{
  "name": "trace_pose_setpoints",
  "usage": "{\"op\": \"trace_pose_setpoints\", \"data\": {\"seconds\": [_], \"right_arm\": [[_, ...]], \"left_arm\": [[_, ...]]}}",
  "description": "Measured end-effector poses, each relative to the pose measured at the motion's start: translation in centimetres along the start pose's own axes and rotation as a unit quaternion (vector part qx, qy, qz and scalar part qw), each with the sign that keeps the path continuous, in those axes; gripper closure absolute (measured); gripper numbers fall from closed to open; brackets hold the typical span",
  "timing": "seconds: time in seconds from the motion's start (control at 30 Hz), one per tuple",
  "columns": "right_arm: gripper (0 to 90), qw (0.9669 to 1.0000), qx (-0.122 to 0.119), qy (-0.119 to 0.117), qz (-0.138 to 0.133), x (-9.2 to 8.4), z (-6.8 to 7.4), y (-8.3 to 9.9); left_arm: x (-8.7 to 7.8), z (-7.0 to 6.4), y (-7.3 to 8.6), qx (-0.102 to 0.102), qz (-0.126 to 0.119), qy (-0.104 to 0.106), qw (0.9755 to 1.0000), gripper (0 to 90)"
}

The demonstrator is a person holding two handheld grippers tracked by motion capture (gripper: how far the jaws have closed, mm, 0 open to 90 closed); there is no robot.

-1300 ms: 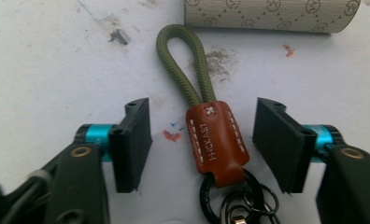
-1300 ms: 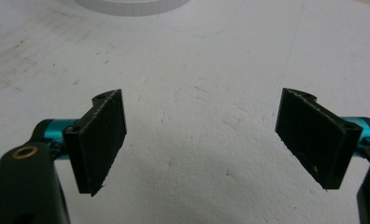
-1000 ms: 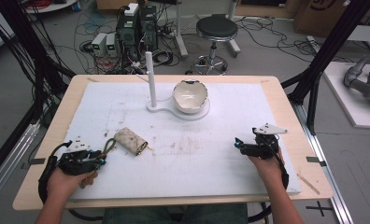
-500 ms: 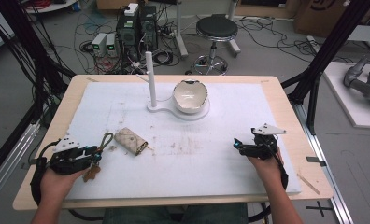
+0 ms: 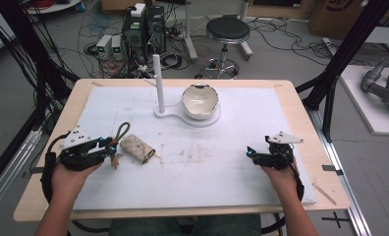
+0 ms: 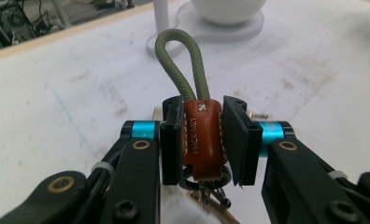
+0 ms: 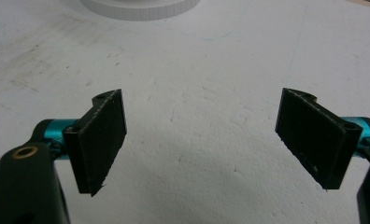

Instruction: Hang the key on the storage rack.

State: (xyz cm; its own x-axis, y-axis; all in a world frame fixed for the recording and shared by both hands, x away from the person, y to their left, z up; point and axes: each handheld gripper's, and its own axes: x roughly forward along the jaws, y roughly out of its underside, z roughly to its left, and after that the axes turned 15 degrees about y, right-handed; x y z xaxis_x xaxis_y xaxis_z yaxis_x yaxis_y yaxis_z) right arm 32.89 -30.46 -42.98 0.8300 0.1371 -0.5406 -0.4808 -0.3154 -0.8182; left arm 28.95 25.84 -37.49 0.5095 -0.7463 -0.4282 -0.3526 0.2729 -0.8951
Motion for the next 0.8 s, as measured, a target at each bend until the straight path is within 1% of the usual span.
{"op": "trace_pose_setpoints", "data": {"seconds": [0.03, 0.1, 0.13, 0.17, 0.2, 0.23, 0.27, 0.33, 0.37, 0.43, 0.47, 0.5, 0.53, 0.6, 0.63, 0.67, 0.77, 0.8], "right_arm": [[16.6, 1.0, -0.002, 0.0, -0.001, 0.0, -0.1, 0.0], [16.6, 1.0, -0.002, 0.0, 0.002, -0.1, -0.1, 0.1], [16.6, 1.0, -0.002, 0.001, 0.001, -0.1, -0.1, 0.1], [16.6, 1.0, -0.001, 0.001, 0.003, -0.1, -0.2, 0.1], [16.6, 1.0, 0.001, 0.002, 0.002, -0.1, -0.2, 0.1], [16.6, 1.0, -0.001, 0.003, 0.0, -0.1, -0.2, 0.2], [16.6, 1.0, -0.001, 0.003, 0.001, -0.1, -0.2, 0.2], [16.6, 1.0, -0.001, 0.001, 0.004, -0.2, -0.1, 0.2], [16.6, 1.0, -0.001, 0.001, 0.003, -0.2, -0.1, 0.2], [16.5, 1.0, 0.0, 0.001, 0.004, -0.3, 0.0, 0.2], [16.6, 1.0, 0.0, 0.001, 0.004, -0.2, 0.0, 0.2], [16.6, 1.0, 0.0, 0.0, 0.004, -0.2, 0.0, 0.3], [16.6, 1.0, 0.0, -0.001, 0.005, -0.2, 0.0, 0.3], [16.6, 1.0, -0.002, -0.002, 0.006, -0.1, 0.1, 0.3], [16.6, 1.0, -0.003, -0.002, 0.006, -0.1, 0.1, 0.3], [16.6, 1.0, -0.002, -0.003, 0.007, 0.0, 0.0, 0.3], [16.6, 1.0, -0.001, -0.003, 0.007, 0.0, 0.0, 0.3], [16.6, 1.0, 0.0, -0.003, 0.008, -0.1, 0.0, 0.3]], "left_arm": [[0.3, 0.0, -0.7, 0.005, -0.006, 0.004, 1.0, 69.0], [0.7, -0.1, -2.0, 0.017, -0.009, 0.007, 0.9998, 69.0], [0.7, -0.1, -2.0, 0.017, -0.009, 0.007, 0.9998, 69.1], [1.0, -0.2, -2.6, 0.025, -0.01, 0.008, 0.9996, 69.0], [1.4, -0.3, -3.9, 0.036, -0.016, 0.008, 0.9992, 69.0], [1.4, -0.3, -3.9, 0.036, -0.016, 0.008, 0.9992, 69.1], [1.9, -0.3, -5.4, 0.051, -0.019, 0.004, 0.9985, 69.0], [2.3, -0.2, -6.6, 0.059, -0.026, -0.003, 0.9979, 69.0], [2.3, -0.2, -6.6, 0.059, -0.026, -0.003, 0.9979, 69.0], [2.7, -0.1, -7.6, 0.064, -0.03, -0.01, 0.9974, 69.0], [2.9, 0.0, -8.5, 0.072, -0.029, -0.018, 0.9969, 69.0], [3.1, 0.1, -8.9, 0.073, -0.031, -0.021, 0.9966, 69.0], [3.1, 0.1, -8.9, 0.073, -0.031, -0.021, 0.9966, 69.0], [3.6, 0.3, -10.0, 0.078, -0.03, -0.026, 0.9961, 69.0], [3.6, 0.3, -10.0, 0.078, -0.03, -0.026, 0.9961, 69.1], [4.0, 0.4, -10.5, 0.082, -0.028, -0.027, 0.9959, 69.0], [4.4, 0.6, -10.9, 0.085, -0.028, -0.032, 0.9955, 69.0], [4.8, 0.8, -11.3, 0.082, -0.034, -0.032, 0.9955, 69.1]]}}
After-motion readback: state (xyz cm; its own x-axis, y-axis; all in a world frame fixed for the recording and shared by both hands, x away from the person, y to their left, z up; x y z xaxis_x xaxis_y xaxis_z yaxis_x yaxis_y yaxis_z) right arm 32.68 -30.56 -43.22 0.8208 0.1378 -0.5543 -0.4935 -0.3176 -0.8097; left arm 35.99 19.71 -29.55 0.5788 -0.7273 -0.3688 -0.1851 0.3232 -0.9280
